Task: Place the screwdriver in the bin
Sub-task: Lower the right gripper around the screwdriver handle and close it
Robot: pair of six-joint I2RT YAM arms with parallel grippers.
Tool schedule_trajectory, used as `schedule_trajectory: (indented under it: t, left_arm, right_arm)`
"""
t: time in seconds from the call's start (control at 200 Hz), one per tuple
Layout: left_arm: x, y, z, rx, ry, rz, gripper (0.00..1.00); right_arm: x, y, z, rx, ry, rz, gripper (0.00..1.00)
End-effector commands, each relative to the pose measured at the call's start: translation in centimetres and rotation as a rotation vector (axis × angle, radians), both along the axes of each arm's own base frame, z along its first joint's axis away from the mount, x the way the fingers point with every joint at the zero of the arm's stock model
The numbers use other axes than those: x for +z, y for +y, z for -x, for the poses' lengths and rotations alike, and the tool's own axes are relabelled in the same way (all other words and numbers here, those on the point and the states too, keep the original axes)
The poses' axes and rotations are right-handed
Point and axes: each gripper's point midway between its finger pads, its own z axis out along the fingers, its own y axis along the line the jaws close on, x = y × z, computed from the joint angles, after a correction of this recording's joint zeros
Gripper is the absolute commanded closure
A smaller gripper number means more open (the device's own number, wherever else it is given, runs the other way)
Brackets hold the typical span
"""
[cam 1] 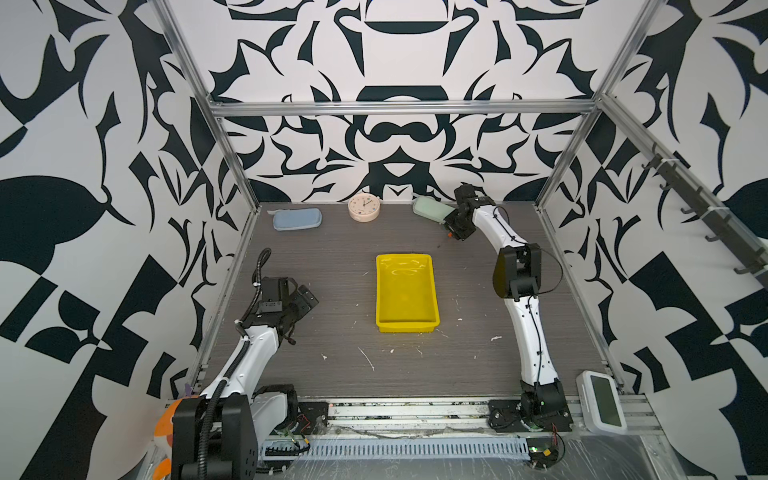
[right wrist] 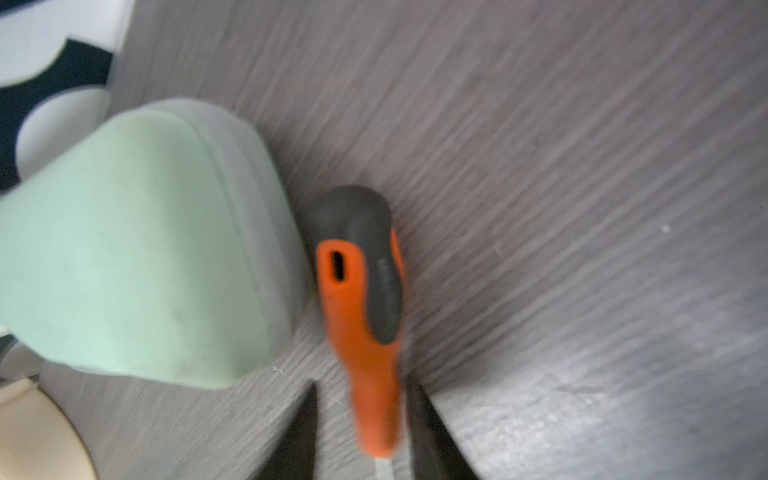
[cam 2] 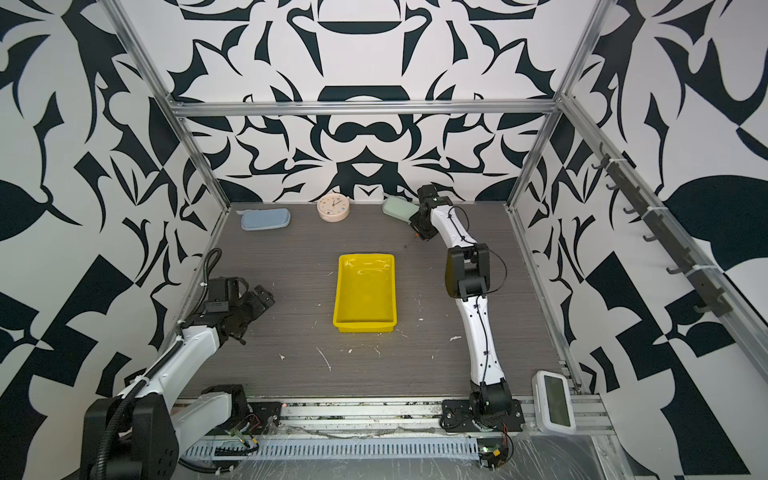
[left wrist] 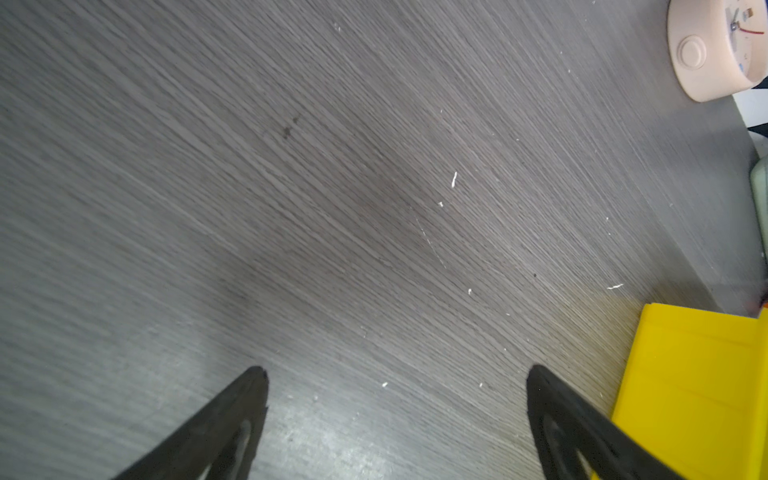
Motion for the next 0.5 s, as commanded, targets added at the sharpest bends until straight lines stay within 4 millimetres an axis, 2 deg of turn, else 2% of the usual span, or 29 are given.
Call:
schedule_trajectory:
  t: [0.0, 0.2, 0.4, 0.495]
  left_arm:
    - [1.2, 0.3, -0.2, 0.019, -0.031, -0.013, 0.01]
    - [1.4, 0.6, -0.1, 0.033, -0.043, -0.02, 0.0]
    - [1.3, 0.6, -0.2, 0.032, -0.034, -0.017, 0.0]
    - [1.1, 0.5, -0.2, 0.028, -0.027, -0.013, 0.0]
  right_arm:
    - [-0.1, -0.7, 0.4, -0.017, 0.014, 0.033, 0.81]
    - [0.5, -1.5, 0.4, 0.004, 0.0, 0.095, 0.79]
    - [0.1, -2.1, 0.7, 0.008, 0.018, 0.122, 0.75]
    - [-0.1, -2.4, 0.8, 0.008, 0.025, 0.136, 0.8]
